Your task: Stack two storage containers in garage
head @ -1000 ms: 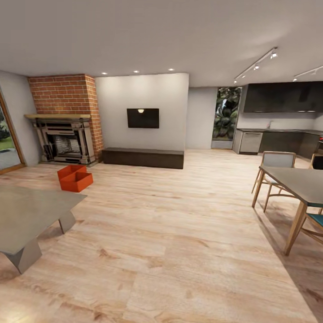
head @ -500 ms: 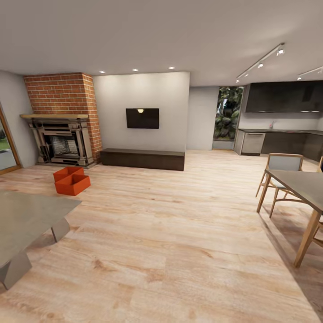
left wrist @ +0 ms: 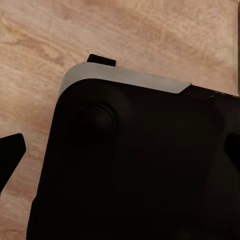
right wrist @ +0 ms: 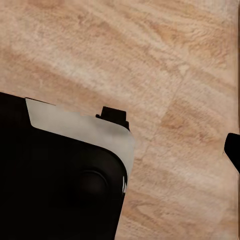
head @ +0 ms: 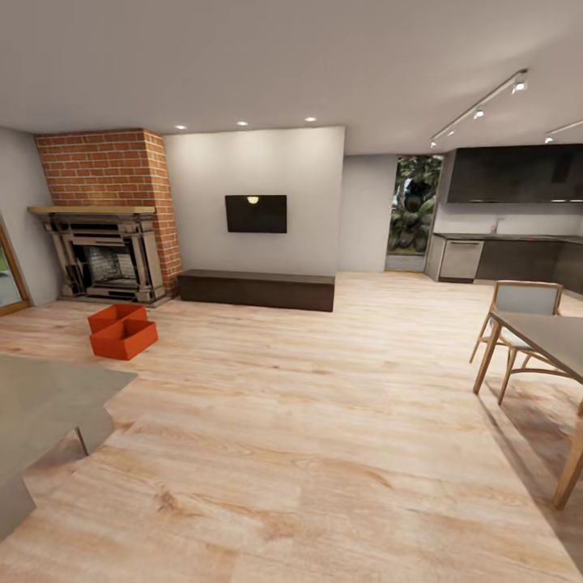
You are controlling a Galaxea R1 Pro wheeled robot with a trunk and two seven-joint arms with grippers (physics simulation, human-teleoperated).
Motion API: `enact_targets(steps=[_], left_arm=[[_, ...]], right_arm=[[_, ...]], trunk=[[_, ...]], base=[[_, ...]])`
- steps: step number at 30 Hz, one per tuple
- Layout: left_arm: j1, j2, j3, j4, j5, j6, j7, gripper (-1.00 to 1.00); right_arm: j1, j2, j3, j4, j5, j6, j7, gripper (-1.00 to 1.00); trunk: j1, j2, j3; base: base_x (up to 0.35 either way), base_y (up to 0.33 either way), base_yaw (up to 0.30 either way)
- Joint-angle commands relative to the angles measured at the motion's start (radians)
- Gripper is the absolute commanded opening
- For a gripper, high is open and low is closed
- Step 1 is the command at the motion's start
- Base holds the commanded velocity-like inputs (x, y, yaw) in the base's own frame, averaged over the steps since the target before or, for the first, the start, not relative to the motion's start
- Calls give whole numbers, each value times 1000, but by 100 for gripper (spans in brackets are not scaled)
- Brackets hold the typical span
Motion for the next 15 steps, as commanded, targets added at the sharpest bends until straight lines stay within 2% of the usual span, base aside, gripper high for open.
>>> enact_targets(steps=[1,15], left_arm=[[0,0,1,-1,10,-2,0,100],[0,0,1,1,11,-2,0,100]], right_arm=[[-1,0,7,3,-11,-6,5,100],[-1,2,7,3,-12,0,6,100]], trunk=[[1,0,-1],[1,0,-1]], base=[[325,0,0],[325,0,0]])
